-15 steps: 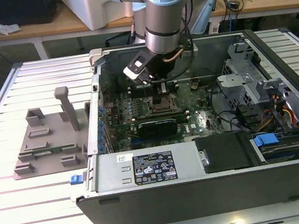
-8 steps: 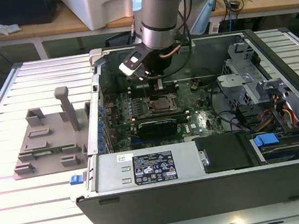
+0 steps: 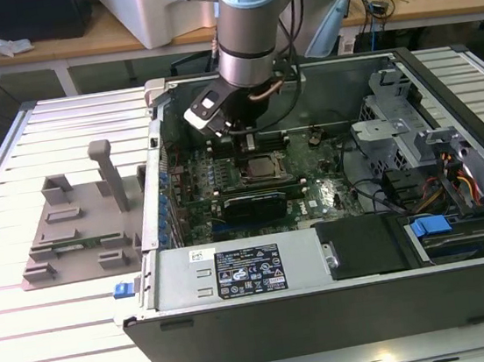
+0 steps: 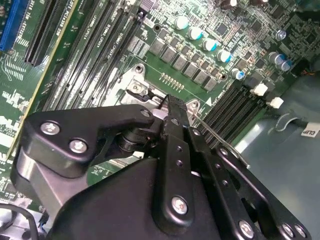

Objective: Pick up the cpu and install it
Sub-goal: 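Close the cpu cover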

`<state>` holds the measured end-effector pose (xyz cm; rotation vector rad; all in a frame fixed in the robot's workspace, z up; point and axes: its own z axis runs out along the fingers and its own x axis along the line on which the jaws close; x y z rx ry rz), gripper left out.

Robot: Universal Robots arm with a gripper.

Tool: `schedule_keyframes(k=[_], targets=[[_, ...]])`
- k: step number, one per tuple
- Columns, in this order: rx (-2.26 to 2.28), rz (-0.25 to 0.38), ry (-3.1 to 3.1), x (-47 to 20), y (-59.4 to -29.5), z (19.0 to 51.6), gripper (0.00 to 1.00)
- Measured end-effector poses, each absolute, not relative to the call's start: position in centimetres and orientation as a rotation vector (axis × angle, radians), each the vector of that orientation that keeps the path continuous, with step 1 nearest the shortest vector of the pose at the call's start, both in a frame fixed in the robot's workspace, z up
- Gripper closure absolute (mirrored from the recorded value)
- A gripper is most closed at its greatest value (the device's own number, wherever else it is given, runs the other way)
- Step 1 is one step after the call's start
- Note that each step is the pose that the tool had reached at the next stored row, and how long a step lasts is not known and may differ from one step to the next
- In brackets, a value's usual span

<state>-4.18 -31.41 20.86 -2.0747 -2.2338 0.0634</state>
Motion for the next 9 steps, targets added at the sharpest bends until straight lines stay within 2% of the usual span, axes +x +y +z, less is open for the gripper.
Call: schedule_keyframes(k=[9], targets=[[-2.063, 0.061, -2.242, -3.94, -31.44, 20.59, 0.89]])
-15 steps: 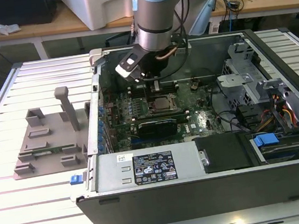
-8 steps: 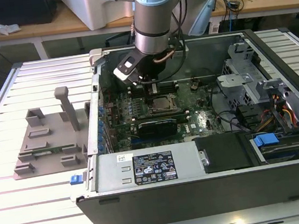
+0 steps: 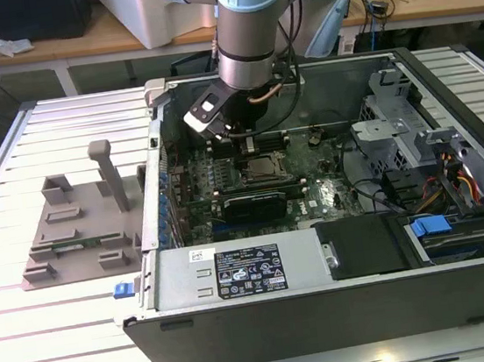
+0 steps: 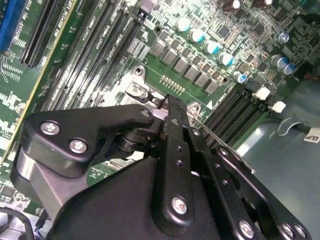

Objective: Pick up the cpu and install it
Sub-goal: 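Close the cpu cover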

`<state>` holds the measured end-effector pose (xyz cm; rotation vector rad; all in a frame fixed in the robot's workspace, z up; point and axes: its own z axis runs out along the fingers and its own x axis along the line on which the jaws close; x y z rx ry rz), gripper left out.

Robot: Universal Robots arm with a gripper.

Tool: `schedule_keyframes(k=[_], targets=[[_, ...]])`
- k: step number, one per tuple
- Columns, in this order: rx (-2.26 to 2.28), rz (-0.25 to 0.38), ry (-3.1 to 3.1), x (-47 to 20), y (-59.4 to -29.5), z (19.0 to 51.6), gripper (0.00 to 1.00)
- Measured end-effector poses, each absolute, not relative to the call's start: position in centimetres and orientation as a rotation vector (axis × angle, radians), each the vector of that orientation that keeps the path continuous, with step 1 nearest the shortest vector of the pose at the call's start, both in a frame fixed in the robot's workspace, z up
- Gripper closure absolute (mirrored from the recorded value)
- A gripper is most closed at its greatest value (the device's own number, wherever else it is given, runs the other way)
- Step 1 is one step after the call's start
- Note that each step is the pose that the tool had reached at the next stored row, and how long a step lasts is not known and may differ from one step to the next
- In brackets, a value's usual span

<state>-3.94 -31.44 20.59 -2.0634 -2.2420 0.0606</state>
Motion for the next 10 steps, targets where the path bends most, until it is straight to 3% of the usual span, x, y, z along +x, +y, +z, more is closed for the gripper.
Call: schedule_keyframes(k=[10], targets=[[-2.048, 0.038, -2.234, -1.9, -31.4, 20.6, 0.89]])
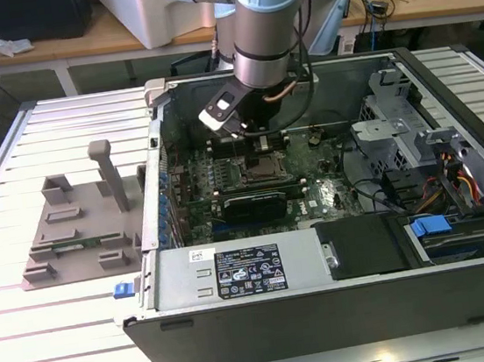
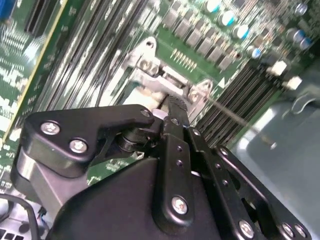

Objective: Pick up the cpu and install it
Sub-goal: 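Close the cpu cover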

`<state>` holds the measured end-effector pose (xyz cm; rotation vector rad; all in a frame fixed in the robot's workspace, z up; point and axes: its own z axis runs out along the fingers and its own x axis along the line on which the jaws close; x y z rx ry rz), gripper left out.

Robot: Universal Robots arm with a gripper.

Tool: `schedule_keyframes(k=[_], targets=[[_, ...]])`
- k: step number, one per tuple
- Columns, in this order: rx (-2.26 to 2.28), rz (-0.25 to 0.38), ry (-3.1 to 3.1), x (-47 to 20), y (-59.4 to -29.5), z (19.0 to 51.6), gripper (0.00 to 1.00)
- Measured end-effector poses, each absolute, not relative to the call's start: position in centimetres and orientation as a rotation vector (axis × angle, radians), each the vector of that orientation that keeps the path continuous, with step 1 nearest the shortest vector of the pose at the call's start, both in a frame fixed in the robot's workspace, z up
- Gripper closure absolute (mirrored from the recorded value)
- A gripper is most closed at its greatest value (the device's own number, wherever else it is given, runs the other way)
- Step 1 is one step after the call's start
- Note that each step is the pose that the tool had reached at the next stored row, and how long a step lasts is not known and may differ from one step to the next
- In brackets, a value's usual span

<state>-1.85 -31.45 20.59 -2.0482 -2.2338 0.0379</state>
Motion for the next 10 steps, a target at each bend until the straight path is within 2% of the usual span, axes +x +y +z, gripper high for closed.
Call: schedule_keyframes(k=[10], targets=[[-2.044, 0.042, -2.230, -0.4, -31.5, 22.3, 0.89]])
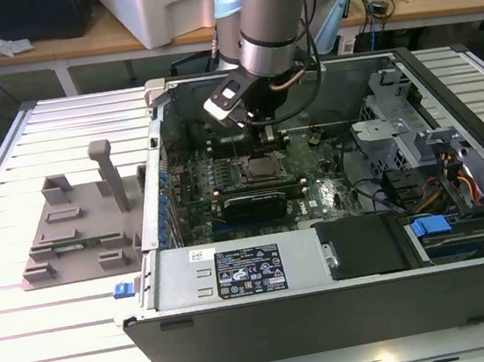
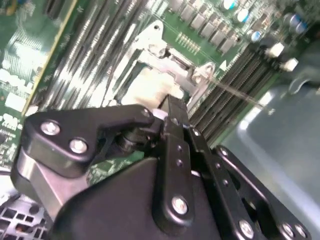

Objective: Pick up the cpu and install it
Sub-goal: 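Close the cpu cover, then install the first cpu locking lever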

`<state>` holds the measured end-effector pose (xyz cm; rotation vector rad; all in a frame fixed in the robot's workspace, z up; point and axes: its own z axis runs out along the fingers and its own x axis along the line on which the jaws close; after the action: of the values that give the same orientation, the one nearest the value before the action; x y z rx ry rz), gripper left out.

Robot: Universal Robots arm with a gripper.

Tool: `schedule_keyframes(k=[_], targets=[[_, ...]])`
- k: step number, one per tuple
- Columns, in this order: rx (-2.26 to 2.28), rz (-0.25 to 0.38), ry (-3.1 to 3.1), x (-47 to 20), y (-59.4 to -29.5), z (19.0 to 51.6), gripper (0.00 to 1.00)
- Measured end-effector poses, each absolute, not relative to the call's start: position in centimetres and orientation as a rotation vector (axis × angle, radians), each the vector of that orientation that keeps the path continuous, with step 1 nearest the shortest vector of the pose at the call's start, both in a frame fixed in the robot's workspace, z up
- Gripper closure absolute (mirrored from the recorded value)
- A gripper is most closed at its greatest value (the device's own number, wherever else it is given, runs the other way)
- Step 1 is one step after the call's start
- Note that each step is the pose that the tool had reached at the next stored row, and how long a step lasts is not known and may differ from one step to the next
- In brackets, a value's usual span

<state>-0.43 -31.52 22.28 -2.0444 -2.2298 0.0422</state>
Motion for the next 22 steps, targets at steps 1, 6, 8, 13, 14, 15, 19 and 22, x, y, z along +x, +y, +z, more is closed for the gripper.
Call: schedule_keyframes(k=[1, 6, 8, 13, 14, 15, 19, 22], targets=[[-2.042, 0.048, -2.226, 0.2, -31.6, 22.3, 0.89], [-2.040, 0.062, -2.223, 1.1, -32.0, 23.8, 0.89], [-2.040, 0.062, -2.223, 1.1, -32.0, 25.2, 0.89], [-2.040, 0.063, -2.224, 1.1, -32.0, 27.3, 0.89], [-2.040, 0.063, -2.224, 1.1, -32.0, 27.3, 0.89], [-2.040, 0.063, -2.224, 1.1, -32.0, 27.3, 0.89], [-2.040, 0.063, -2.224, 1.1, -32.0, 27.4, 0.89], [-2.040, 0.063, -2.224, 1.1, -32.0, 27.4, 0.89]])
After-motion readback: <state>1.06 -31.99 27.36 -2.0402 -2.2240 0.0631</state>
